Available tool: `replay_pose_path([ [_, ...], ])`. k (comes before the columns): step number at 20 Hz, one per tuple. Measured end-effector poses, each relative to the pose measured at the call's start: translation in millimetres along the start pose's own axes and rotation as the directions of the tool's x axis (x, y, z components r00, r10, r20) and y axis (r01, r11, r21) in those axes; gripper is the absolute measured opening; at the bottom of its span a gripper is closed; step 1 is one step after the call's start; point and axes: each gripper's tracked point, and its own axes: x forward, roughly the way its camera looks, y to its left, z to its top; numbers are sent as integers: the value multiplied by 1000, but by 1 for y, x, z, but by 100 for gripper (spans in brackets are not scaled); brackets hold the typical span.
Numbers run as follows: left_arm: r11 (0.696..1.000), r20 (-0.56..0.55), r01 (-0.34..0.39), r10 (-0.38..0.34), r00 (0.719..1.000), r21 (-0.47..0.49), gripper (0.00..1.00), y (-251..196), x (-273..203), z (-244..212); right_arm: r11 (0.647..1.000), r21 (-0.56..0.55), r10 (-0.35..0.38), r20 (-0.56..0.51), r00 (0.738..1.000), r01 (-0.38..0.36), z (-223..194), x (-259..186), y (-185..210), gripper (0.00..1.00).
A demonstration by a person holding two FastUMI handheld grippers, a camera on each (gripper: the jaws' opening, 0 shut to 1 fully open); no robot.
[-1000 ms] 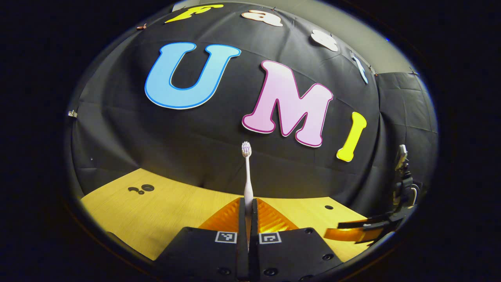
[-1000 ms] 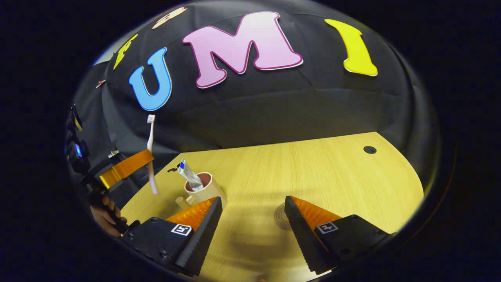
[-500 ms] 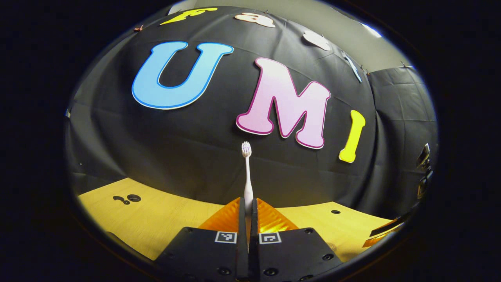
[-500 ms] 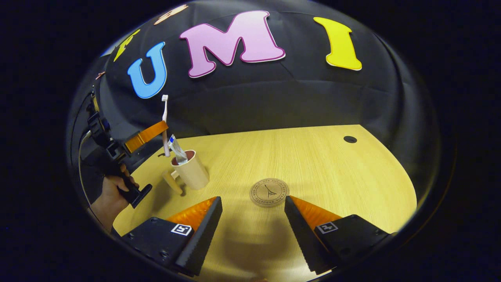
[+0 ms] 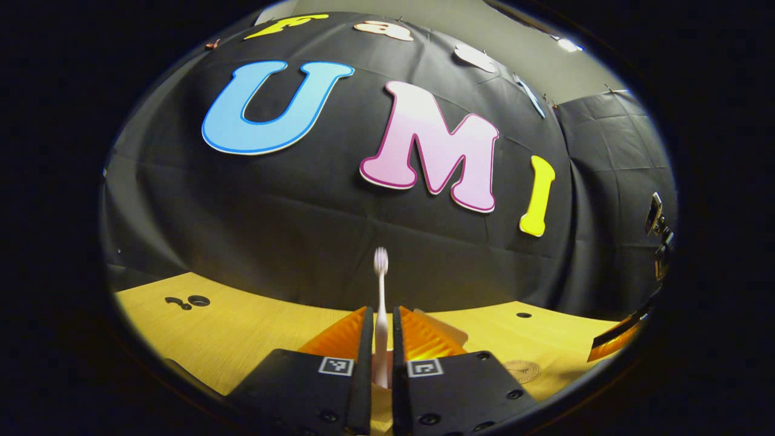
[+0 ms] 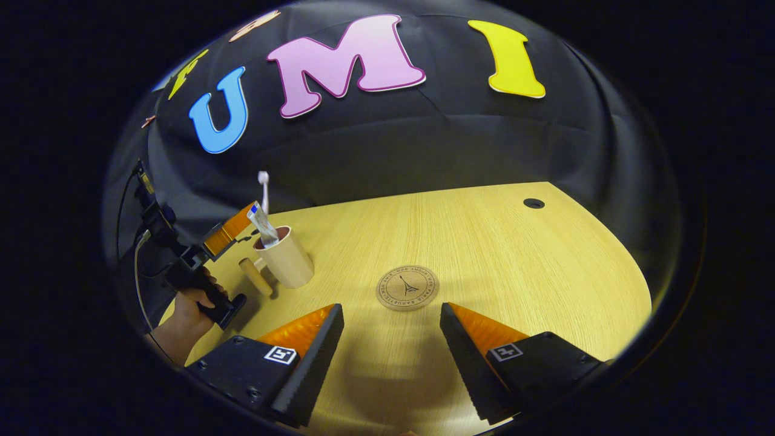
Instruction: Put the toothbrush and toothpaste on the desktop into the cup, then pick up the cup and place it on the coaster on the desktop.
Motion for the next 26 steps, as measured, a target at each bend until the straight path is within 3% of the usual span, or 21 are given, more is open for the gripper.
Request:
replay_pose_path([
  [2, 1000, -22, 3, -3, 1000, 6, 29, -2, -6, -3, 1000, 10, -3, -11, 1000, 3, -6, 1, -1, 98],
  [3, 1000, -33, 4, -3, 999, 12, 53, -2, -10, -4, 1000, 13, -4, -10, 1000, 4, -7, 1, -1, 98],
  [4, 1000, -42, 7, -6, 999, 22, 64, -2, -13, -1, 1000, 14, -6, -9, 1000, 6, -8, 1, -2, 99],
  [7, 998, -94, 16, -10, 996, 56, 84, -3, -26, 5, 1000, 26, -10, -8, 1000, 10, -9, 2, -6, 98],
  [8, 998, -116, 18, -11, 993, 58, 97, -3, -32, 7, 999, 32, -13, -7, 1000, 13, -9, 2, -8, 98],
  [11, 997, -215, 28, -13, 977, 66, 97, -5, -45, 6, 999, 47, -23, -2, 1000, 23, -7, -1, -13, 98],
  [14, 994, -340, 55, -19, 940, 99, 97, -10, -60, 1, 998, 56, -32, 3, 999, 32, -3, -8, -19, 98],
  [17, 991, -466, 67, -5, 885, 117, 98, -13, -75, -7, 996, 79, -43, 8, 999, 42, -2, -15, -26, 98],
  [20, 991, -557, 68, 7, 831, 113, 98, -17, -85, -11, 996, 15, -84, 20, 996, 84, -4, -18, -36, 98],
  [24, 998, -683, 24, 25, 730, 63, 98, -21, -91, -24, 995, 46, -88, 15, 996, 88, -8, -30, -40, 98],
  [26, 999, -744, 13, 28, 668, 50, 98, -24, -87, -33, 995, 10, -104, 3, 995, 104, -17, -32, -51, 98],
])
